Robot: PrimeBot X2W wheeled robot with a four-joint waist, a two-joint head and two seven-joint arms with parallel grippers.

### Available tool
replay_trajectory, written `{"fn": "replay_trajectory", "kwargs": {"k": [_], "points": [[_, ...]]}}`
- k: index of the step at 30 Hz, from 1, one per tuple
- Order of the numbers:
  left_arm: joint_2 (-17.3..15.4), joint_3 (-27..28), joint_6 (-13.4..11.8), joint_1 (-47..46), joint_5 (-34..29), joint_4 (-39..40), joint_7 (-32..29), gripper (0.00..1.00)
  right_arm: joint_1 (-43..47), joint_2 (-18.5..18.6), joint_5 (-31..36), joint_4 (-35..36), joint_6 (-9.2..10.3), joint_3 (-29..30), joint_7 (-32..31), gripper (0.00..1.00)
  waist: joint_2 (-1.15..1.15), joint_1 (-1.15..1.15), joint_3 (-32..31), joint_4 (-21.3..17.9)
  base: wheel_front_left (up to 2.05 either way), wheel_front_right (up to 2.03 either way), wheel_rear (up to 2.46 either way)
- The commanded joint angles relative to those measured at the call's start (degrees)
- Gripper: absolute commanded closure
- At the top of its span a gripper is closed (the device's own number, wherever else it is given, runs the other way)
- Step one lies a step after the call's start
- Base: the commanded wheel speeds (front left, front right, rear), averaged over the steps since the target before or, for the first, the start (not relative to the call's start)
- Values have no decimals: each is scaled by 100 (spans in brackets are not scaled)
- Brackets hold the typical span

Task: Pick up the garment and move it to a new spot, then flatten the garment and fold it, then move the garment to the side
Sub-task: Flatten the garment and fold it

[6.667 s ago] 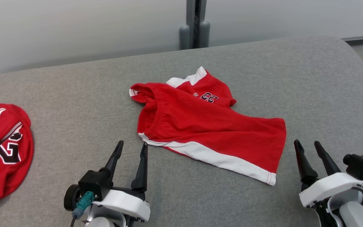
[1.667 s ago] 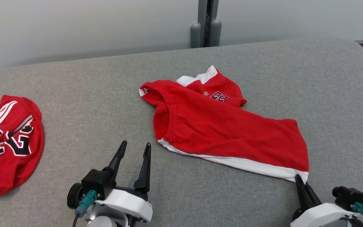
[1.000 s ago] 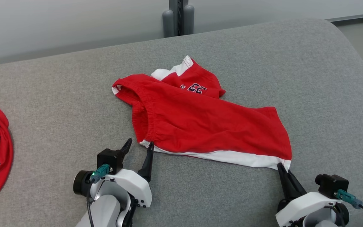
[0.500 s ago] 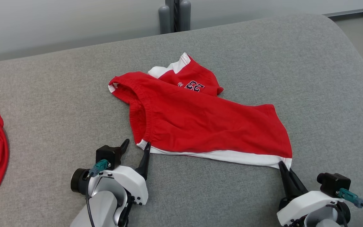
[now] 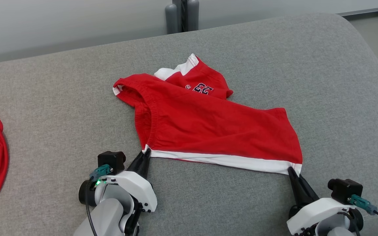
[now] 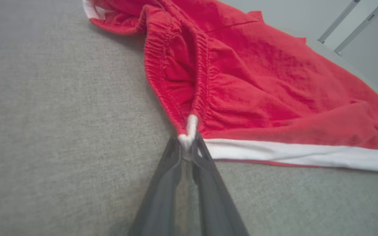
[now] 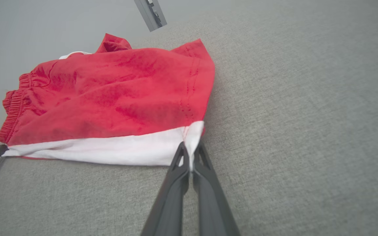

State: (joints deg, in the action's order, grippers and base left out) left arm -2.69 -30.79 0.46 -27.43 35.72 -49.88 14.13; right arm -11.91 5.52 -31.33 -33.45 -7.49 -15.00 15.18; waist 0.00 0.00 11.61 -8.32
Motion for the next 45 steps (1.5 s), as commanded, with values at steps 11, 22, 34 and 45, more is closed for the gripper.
{"fn": "replay_trajectory", "kwargs": {"k": [11, 22, 34, 45], "points": [[-36, -240, 86, 35, 617, 77, 68, 100, 61, 93, 38, 211, -1, 148, 10, 100, 0, 0, -240, 90, 0, 0, 0], [-32, -109, 395, 182, 1759, 1133, -427, 100, -346, 581, -9, 927, -1, 80, 9, 100, 0, 0, -995, 304, 0, 0, 0], [-438, 215, -544, -1246, 2229, 2769, -2427, 100, -2151, 1120, 400, 1281, -1, 53, -438, 100, 0, 0, -1496, 419, 0, 0, 0], [-653, 216, -916, -1914, 2128, 2967, -2997, 100, -3096, 1030, 1323, 1188, 0, 135, -908, 100, 0, 0, -1477, 418, 0, 0, 0]]}}
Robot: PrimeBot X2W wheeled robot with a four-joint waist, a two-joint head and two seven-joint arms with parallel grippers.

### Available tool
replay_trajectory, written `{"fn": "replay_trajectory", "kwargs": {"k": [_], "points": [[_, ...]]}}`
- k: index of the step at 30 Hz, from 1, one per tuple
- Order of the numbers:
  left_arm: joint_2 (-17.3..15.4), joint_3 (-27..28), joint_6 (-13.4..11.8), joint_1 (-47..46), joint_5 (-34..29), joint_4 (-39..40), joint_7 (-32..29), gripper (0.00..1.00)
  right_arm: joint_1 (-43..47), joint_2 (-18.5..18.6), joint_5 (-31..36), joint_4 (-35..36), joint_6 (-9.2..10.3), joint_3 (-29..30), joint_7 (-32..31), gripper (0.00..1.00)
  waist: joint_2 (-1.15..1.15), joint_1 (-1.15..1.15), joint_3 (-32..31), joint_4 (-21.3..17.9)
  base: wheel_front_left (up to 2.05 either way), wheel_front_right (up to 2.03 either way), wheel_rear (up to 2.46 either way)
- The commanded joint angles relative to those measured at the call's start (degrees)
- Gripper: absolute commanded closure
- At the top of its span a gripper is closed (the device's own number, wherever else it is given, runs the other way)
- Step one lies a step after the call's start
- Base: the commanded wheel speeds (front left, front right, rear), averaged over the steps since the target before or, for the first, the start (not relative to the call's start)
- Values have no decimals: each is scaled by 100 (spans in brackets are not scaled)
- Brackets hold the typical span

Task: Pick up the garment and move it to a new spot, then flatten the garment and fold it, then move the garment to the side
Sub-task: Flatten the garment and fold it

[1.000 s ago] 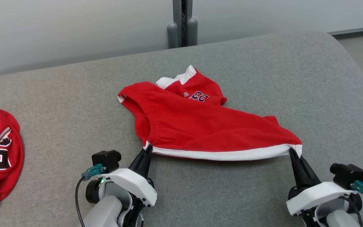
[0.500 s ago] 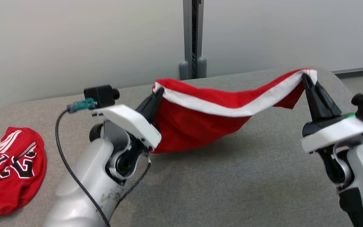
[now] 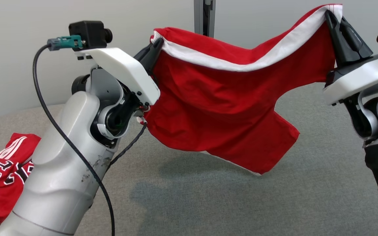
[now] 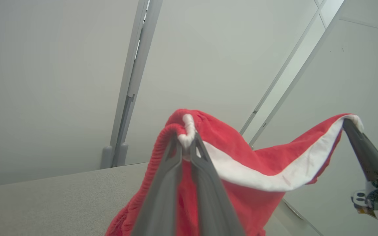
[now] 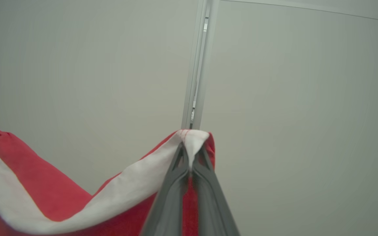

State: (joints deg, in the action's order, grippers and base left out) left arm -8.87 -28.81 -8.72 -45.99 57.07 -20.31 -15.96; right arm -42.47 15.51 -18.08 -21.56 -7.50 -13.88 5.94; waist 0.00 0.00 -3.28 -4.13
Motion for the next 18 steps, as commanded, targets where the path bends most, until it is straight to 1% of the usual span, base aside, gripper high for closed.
{"fn": "replay_trajectory", "kwargs": {"k": [1, 6, 9, 10, 11, 12, 13, 15, 16, 18], "points": [[-44, 26, -35, -111, -29, 7, -2, 100, -119, 54, -6, -7, 1, -17, -44, 100, 0, 0, 55, -4, 0, 0, 0], [-22, 258, -268, -549, 0, -225, 49, 100, -725, 79, -181, -244, 1, -219, -284, 100, 0, 0, 420, -103, 0, 0, 0], [10, 429, -414, -1121, -101, -432, 192, 100, -1363, 86, -333, -504, 1, -301, -350, 100, 0, 0, 940, -198, 0, 0, 0], [-44, 422, -463, -1303, -241, -552, 290, 100, -1561, 44, -398, -638, 1, -322, -343, 100, 0, 0, 1115, -255, 0, 0, 0], [-70, 305, -430, -1450, -444, -707, 418, 100, -1707, 52, -410, -830, 1, -349, -283, 100, 0, 0, 1209, -264, 0, 0, 0], [-23, 261, -418, -1646, -541, -881, 535, 100, -1921, 70, -389, -989, 1, -413, -229, 100, 0, 0, 1329, -278, 0, 0, 0], [55, 269, -414, -1892, -589, -1025, 627, 100, -2192, 87, -361, -1134, 1, -453, -150, 100, 0, 0, 1480, -304, 0, 0, 0], [103, 290, -400, -2549, -778, -1275, 878, 100, -2766, 2, -490, -1415, 1, -384, 35, 100, 0, 0, 1886, -382, 0, 0, 0], [114, 331, -398, -2806, -826, -1435, 1019, 100, -3016, -30, -483, -1571, 1, -330, 190, 100, 0, 0, 2082, -424, 0, 0, 0], [201, 419, -312, -3216, -889, -1781, 1368, 100, -3439, -97, -242, -1931, 1, -288, 608, 100, 0, 0, 2409, -507, 0, 0, 0]]}}
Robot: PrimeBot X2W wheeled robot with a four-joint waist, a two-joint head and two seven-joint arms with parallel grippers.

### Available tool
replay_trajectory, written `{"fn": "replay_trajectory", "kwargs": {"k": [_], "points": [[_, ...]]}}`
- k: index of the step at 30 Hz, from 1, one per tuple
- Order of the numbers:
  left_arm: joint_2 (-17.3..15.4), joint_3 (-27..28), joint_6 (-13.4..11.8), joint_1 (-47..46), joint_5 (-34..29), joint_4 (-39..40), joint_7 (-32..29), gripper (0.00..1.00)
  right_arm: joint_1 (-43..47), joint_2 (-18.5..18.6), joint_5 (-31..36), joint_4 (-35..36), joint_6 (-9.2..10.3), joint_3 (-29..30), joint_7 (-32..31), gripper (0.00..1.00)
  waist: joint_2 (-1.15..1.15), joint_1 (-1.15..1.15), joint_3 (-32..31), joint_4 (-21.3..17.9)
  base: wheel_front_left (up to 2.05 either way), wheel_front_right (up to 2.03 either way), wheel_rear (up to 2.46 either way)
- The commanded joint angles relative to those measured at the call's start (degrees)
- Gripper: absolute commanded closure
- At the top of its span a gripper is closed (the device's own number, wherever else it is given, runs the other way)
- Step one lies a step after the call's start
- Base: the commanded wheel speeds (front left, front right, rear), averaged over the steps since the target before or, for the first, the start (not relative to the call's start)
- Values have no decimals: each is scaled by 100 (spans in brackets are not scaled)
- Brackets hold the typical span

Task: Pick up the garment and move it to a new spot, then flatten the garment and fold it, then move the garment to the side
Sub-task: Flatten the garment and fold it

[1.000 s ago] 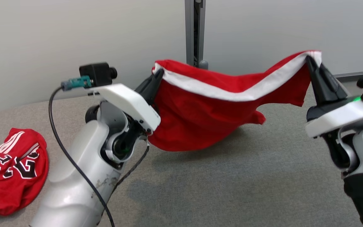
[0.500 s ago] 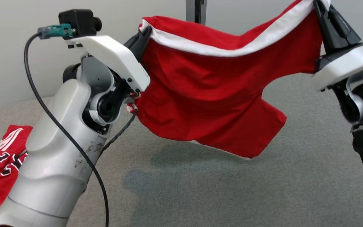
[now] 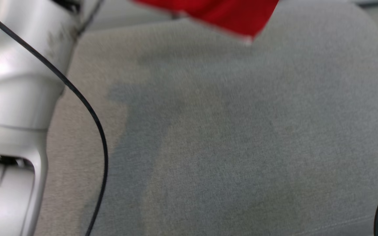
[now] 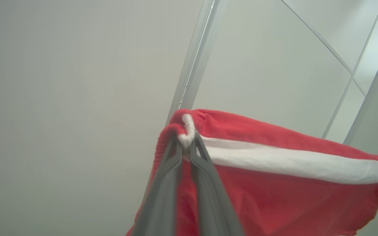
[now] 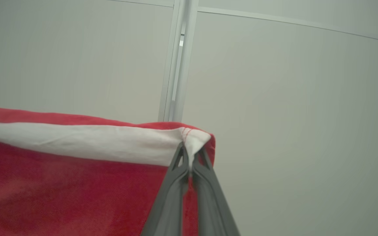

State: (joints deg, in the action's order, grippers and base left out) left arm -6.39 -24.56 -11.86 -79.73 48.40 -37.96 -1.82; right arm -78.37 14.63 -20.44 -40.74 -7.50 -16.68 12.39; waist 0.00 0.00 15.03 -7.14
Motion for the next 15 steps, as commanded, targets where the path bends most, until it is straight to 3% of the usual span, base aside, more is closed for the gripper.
{"fn": "replay_trajectory", "kwargs": {"k": [1, 4, 8, 15], "points": [[4, 46, 32, -49, -31, -184, 137, 100, -28, -91, 113, -185, 1, 47, 108, 100, 0, 0, 727, -249, 0, 0, 0], [82, 134, 231, -639, -93, -656, 711, 100, -448, -418, 378, -553, 1, 440, 291, 100, 0, 0, 1040, -339, 0, 0, 0], [220, 94, 517, -966, -87, -1310, 1200, 100, -328, -838, 599, -292, 1, 1055, 296, 100, 0, 0, 1320, -364, 0, 0, 0], [322, 52, 986, -828, 100, -2140, 1600, 100, 208, -1136, 560, -270, 1, 1040, 288, 100, 0, 0, 1690, -292, 0, 0, 0]]}}
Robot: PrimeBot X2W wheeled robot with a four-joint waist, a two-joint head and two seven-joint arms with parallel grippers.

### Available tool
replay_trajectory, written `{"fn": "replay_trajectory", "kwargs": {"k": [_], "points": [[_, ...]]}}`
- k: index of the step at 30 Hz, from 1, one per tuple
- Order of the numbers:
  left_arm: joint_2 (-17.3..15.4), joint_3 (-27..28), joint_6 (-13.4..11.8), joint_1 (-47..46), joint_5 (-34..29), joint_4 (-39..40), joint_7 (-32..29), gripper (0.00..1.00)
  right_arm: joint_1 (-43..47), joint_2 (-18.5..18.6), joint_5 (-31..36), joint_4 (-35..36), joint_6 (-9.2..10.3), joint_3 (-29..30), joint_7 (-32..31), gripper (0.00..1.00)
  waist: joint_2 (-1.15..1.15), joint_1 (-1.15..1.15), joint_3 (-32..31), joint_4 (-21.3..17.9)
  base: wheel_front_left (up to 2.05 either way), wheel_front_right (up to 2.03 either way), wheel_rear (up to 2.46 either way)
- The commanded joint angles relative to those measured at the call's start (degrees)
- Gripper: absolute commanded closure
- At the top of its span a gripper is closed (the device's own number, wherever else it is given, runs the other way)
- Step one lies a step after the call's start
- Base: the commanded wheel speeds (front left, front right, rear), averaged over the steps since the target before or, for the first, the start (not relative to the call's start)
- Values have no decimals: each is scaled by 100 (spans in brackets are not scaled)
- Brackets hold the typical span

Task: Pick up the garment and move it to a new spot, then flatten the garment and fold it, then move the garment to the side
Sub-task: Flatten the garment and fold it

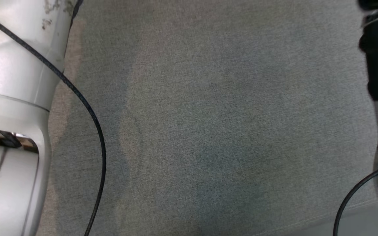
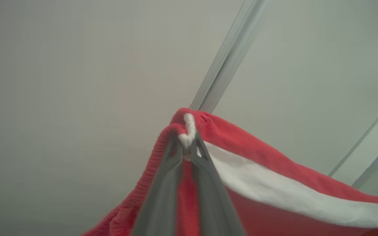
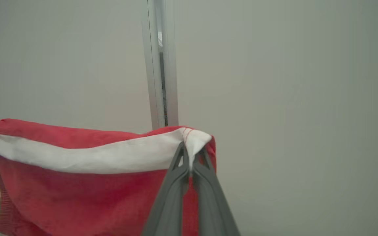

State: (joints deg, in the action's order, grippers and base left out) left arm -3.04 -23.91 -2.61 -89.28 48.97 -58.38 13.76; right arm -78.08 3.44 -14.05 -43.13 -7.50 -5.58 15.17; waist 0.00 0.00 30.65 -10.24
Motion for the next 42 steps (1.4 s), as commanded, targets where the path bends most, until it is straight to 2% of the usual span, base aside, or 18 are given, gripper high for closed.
{"fn": "replay_trajectory", "kwargs": {"k": [1, 9, 14, 20, 26, 37, 42], "points": [[-8, -46, 109, 185, 37, -194, 62, 100, 254, -24, -121, -69, 1, -132, 10, 100, 0, 0, 166, 40, 0, 0, 0], [5, -303, 358, 695, 233, -551, 124, 100, 900, -43, -540, -196, 1, -586, 11, 100, 0, 0, 201, 173, 0, 0, 0], [-1, -632, 563, 1321, 448, -553, 125, 100, 1552, 3, -776, -222, 1, -921, 11, 100, 0, 0, -71, 326, 0, 0, 0], [3, -1131, 612, 2184, 533, -629, 130, 100, 2305, 97, -967, -407, 1, -1321, 11, 100, 0, 0, -527, 450, 0, 0, 0], [-1, -1598, 548, 2943, 561, -710, 124, 100, 2846, 208, -1082, -713, 1, -1882, 12, 100, 0, 0, -938, 560, 0, 0, 0], [0, -2443, 183, 3878, 305, -854, 91, 100, 3425, 565, -1439, -1047, 1, -2900, 12, 100, 0, 0, -1553, 642, 0, 0, 0], [2, -2712, 139, 4123, 220, -957, -20, 100, 3580, 701, -1677, -1157, 1, -3140, 12, 100, 0, 0, -1814, 695, 0, 0, 0]]}}
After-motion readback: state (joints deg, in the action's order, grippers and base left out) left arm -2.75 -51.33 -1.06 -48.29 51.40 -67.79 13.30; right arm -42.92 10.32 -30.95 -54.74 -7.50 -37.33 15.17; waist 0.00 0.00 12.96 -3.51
